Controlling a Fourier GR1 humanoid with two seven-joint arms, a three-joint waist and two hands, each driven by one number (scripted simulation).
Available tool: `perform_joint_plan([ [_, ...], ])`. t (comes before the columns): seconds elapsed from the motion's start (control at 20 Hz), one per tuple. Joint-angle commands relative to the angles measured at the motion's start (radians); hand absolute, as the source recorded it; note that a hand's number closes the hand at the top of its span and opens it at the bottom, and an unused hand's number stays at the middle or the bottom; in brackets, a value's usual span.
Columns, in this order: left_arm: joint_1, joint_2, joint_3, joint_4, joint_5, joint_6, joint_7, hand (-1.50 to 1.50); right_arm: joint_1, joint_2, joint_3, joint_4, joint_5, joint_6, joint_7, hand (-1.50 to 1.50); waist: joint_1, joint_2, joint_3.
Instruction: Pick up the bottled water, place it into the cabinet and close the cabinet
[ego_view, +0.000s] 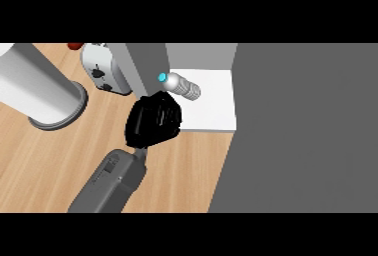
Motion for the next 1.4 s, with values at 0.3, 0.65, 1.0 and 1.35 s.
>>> perform_joint_plan([
  [0.3, 0.44, 0.153, -0.061, -0.519, 0.049, -0.013, 0.097, 1.5, -0.065, -0.081, 0.111, -0.176, -0.031, 0.143, 0.146, 1.5, 0.008, 0.003, -0.001],
  [0.65, 0.702, 0.265, -0.058, -0.709, 0.029, -0.074, 0.013, 1.5, -0.197, 0.044, 0.194, -0.12, -0.01, 0.16, 0.228, 1.5, 0.007, 0.006, -0.004],
  [1.0, 0.838, 0.345, 0.039, -0.863, 0.111, -0.108, 0.037, 1.5, -0.363, 0.239, 0.228, 0.043, 0.074, 0.103, 0.329, 1.5, 0.0, 0.008, -0.004],
  [1.35, 1.022, 0.409, 0.137, -0.904, 0.17, -0.236, -0.045, 1.5, -0.654, 0.484, 0.046, 0.167, 0.107, 0.117, 0.59, 1.5, 0.002, 0.012, -0.003],
])
